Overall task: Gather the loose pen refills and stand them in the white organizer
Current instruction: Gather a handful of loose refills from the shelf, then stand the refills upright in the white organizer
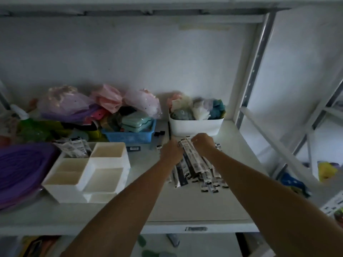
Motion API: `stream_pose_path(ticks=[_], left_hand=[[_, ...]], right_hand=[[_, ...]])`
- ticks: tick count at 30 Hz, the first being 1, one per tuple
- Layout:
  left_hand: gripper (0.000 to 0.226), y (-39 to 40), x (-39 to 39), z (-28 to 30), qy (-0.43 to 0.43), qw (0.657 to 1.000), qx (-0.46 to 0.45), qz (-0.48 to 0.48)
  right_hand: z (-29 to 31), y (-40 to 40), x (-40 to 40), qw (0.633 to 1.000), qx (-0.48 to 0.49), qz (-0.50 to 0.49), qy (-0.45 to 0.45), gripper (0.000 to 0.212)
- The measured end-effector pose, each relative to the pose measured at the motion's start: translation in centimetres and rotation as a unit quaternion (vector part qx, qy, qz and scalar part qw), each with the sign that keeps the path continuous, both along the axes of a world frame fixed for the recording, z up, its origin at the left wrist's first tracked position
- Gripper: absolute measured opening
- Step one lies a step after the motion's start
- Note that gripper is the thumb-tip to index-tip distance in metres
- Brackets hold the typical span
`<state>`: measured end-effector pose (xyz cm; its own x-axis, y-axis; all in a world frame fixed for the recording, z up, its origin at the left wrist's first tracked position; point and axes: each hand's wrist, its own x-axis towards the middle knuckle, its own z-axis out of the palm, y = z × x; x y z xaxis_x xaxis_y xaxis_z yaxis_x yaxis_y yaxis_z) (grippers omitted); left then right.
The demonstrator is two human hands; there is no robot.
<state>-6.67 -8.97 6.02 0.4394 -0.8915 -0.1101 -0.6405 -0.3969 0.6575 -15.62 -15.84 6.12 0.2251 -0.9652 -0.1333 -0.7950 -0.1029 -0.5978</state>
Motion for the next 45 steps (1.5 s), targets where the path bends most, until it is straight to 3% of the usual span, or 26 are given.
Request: stream_pose_path(ticks=[5, 8, 13, 20, 24, 28, 35, 42, 45], left_hand=[[0.046, -1.1, -4.4, -2.0, 0.042, 0.994, 0.092, 0.031], [0.047, -1.2, -6.2, -2.5, 0.038, 0.994, 0.090, 0.054], [0.032, -1.3, -7.0, -3.6, 0.007, 0.996, 0.061, 0.060], [0.008, -1.1, -6.3, -4.3, 0.219, 0.966, 0.021, 0.138], [0.037, -0.8, -5.8, -3.6, 0.305, 0.942, 0.052, 0.132], [0.042, -0.4, -5.3, -2.8, 0.299, 0.948, 0.038, 0.098], [0.041, 1.4, -2.0, 1.6, 0.206, 0.971, -0.097, 0.069], [0.072, 6.6, 8.1, 6.5, 0.104, 0.982, -0.155, 0.035], [0.059, 9.7, 13.3, 8.3, 0.054, 0.987, -0.149, 0.020]], right_hand=[[-2.1, -1.5, -4.3, 0.996, 0.047, 0.045, 0.053, 0.035], [-3.7, -1.0, -4.6, 0.992, 0.063, 0.084, 0.063, 0.034], [-5.3, -0.7, -4.2, 0.992, 0.093, 0.088, 0.007, 0.033], [-5.4, -0.4, -4.2, 0.984, 0.153, 0.032, -0.086, 0.027], [-4.5, -0.2, -5.3, 0.974, 0.185, 0.061, -0.118, 0.031], [-3.1, 0.4, -5.5, 0.976, 0.152, 0.074, -0.139, 0.022], [0.7, 1.3, -2.2, 0.970, 0.075, 0.071, -0.222, 0.017], [5.4, 5.8, 6.5, 0.937, 0.088, 0.121, -0.317, 0.028], [6.3, 8.7, 12.0, 0.920, 0.098, 0.133, -0.354, 0.016]])
